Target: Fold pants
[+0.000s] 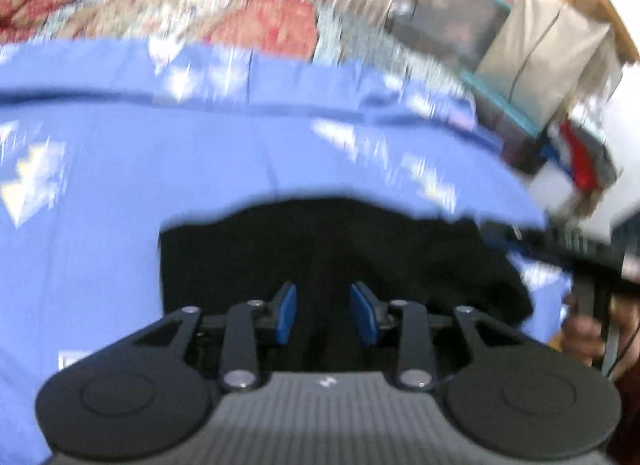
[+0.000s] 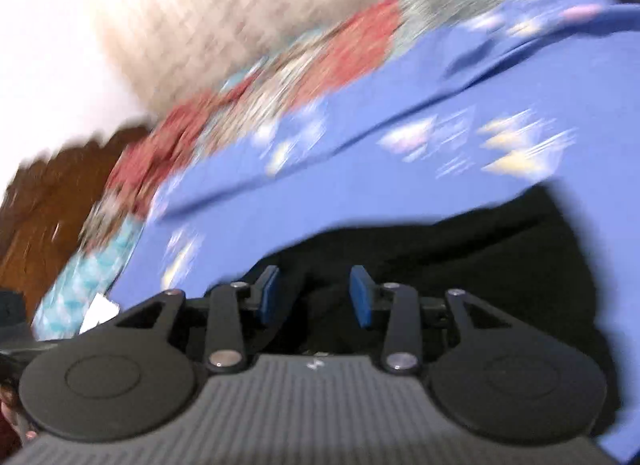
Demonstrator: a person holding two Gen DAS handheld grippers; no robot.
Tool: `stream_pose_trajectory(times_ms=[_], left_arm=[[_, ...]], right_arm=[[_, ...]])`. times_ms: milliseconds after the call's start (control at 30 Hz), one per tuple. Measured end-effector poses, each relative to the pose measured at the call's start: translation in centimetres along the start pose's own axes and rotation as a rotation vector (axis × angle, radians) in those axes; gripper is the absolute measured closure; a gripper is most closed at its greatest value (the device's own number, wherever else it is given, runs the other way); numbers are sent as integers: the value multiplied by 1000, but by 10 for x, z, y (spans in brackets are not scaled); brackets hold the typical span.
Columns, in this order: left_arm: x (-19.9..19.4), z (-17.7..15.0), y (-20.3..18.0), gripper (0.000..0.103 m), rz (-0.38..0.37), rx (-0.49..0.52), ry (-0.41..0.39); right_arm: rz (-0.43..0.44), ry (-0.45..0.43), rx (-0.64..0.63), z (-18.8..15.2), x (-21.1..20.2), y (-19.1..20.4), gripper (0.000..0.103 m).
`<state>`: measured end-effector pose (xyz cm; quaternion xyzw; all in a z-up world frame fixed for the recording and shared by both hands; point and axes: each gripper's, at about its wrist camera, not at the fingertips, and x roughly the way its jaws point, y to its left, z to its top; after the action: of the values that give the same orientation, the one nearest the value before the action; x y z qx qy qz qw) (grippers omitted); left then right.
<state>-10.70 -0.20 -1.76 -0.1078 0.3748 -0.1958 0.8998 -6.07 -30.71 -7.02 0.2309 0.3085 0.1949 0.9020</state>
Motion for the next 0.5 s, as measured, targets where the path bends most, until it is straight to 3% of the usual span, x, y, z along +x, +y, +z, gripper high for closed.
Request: stream_pose_trajectory(times_ms=[133,267,367,433,500], left_arm=[[29,23,-20,74,-31,0,-6],[84,15,-42,79,-51,14,102],[124,-20,-61,79,55,149,197],[135,-30,-77,79,119,268,158],[142,-29,-90,79,173,303,179]], right_arm=[[-163,-130,133,1,-41,-52,52],[-261,-147,237,-18,-59,-89,38],[-293,-128,287,-34,-56,-99,32],[-284,-111,323,-43,-47,-96,32],[-252,-99,324,-43,-51,-100,32]])
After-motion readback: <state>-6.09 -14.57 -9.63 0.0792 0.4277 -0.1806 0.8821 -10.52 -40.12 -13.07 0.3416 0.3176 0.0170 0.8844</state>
